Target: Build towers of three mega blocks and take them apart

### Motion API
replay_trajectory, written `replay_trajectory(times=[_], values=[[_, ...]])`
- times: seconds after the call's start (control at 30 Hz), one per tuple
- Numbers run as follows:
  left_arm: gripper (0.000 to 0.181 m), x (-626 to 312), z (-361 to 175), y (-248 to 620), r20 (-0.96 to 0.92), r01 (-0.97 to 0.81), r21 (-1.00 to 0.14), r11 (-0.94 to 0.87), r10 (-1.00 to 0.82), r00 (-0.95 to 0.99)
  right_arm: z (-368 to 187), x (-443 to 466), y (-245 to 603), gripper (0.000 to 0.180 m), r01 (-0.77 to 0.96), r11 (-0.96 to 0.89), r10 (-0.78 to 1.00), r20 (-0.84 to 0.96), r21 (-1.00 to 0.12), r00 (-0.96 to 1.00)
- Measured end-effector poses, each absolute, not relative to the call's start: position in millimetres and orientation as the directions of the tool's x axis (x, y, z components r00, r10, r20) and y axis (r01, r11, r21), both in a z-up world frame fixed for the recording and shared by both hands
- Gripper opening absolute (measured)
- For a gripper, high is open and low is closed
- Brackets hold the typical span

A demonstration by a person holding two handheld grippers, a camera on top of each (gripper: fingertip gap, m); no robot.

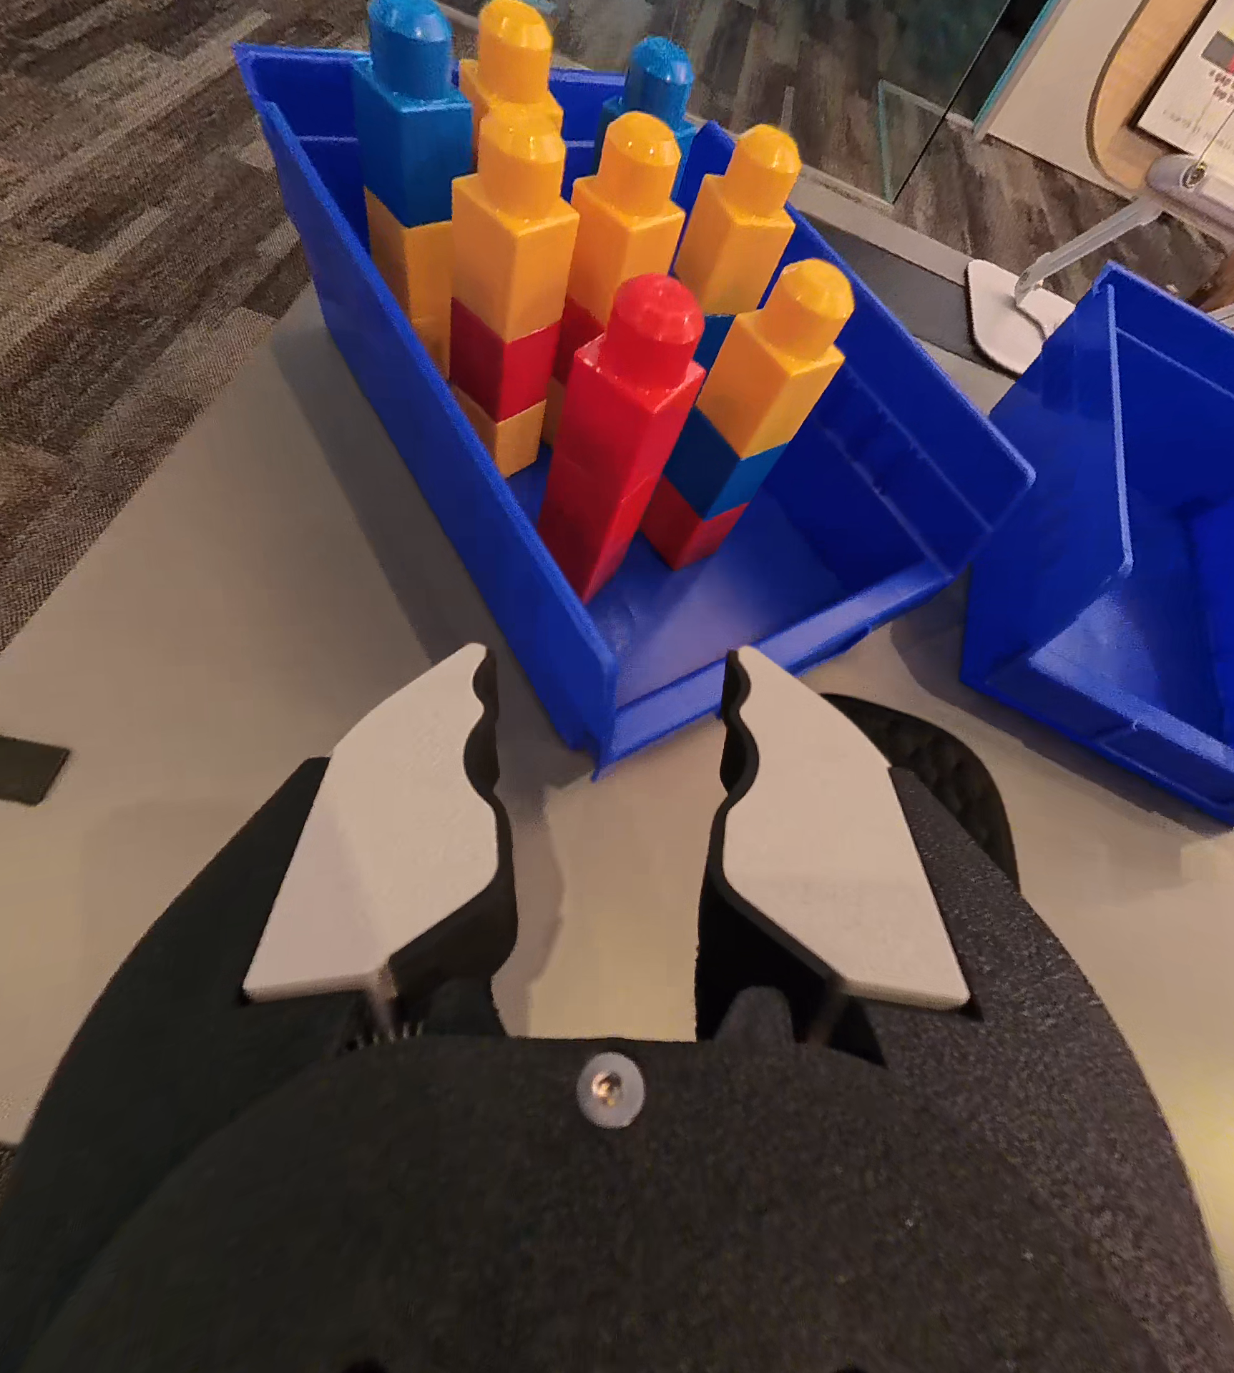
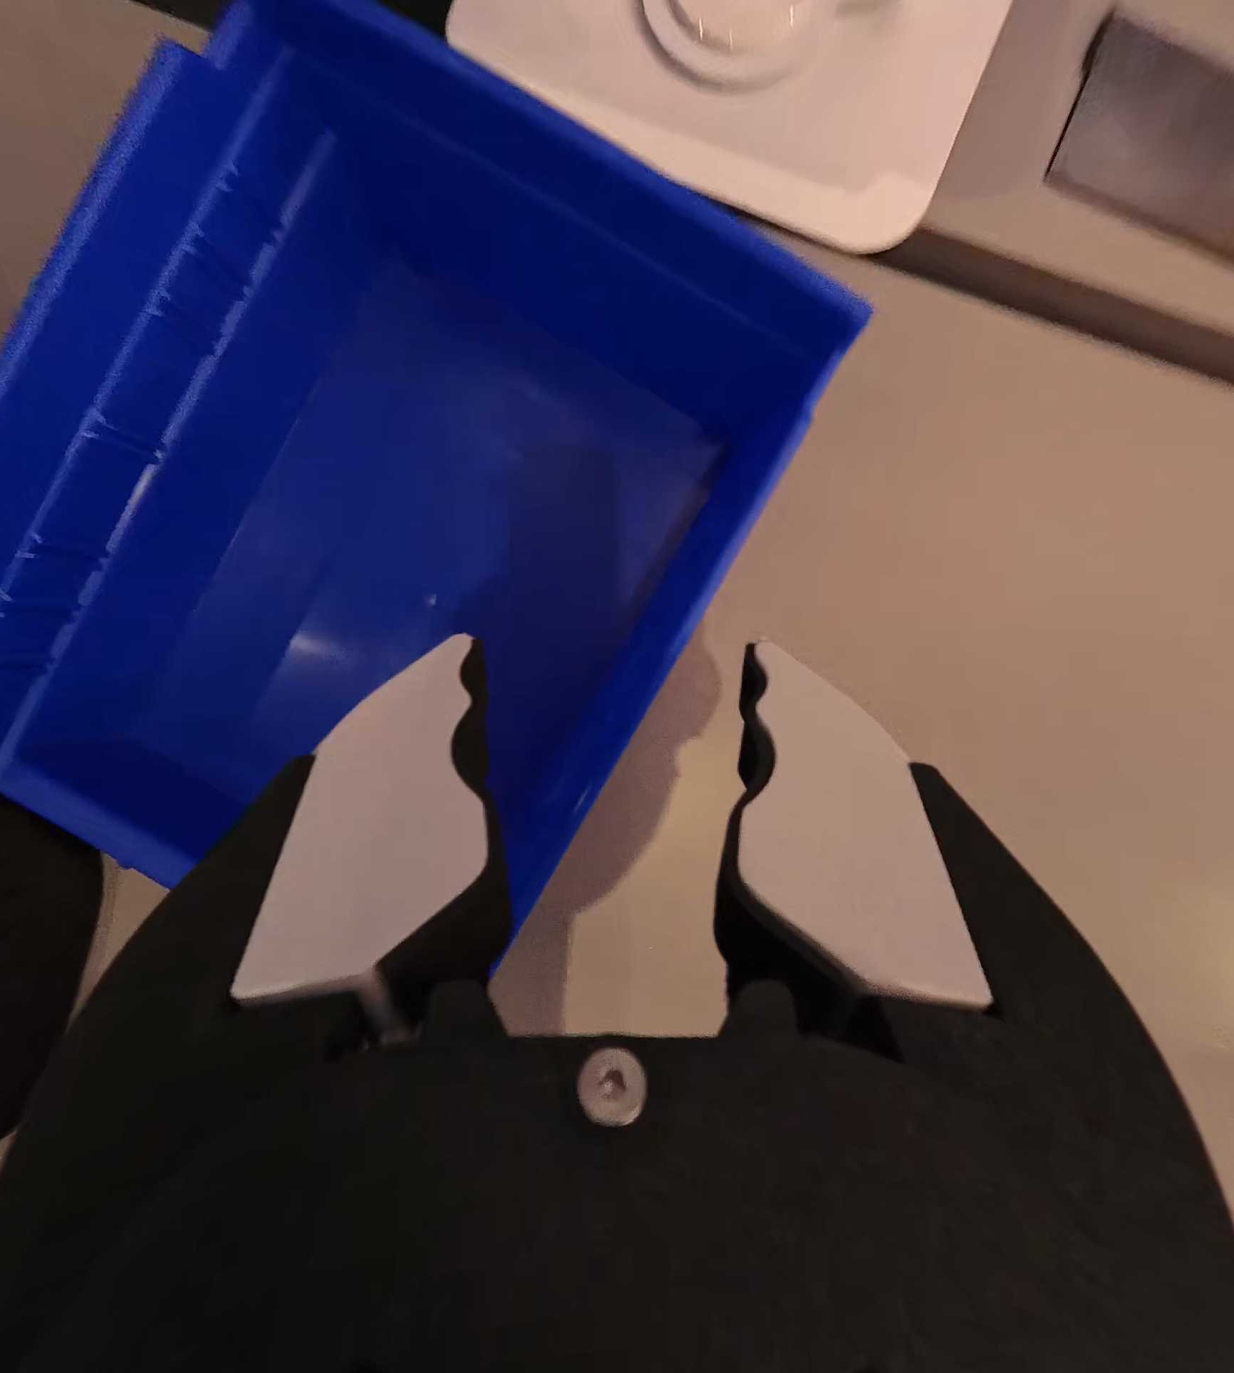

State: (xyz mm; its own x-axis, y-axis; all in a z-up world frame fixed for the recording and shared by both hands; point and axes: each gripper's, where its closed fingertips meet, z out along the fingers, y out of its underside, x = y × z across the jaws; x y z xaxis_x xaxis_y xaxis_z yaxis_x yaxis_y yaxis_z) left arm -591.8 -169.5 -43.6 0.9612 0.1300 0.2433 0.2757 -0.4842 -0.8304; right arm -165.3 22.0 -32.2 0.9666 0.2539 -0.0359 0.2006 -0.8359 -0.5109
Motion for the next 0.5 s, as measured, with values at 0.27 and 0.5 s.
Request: replay_trajectory(times=[0.27,0.5], values=[[0.063,-582,-57,-140,0.202,0.261,-0.809,-0.527,0.168,0.965,-91,-159,7,0.049,0.172,-0.922,0.199,-0.043,-0.347,0.979],[0.054,-607,-72,-127,0.048,0.191,-0.785,-0.59,0.25,0.967,-120,-165,-4,0.028,0.203,-0.956,0.21,-0.011,-0.214,0.978]])
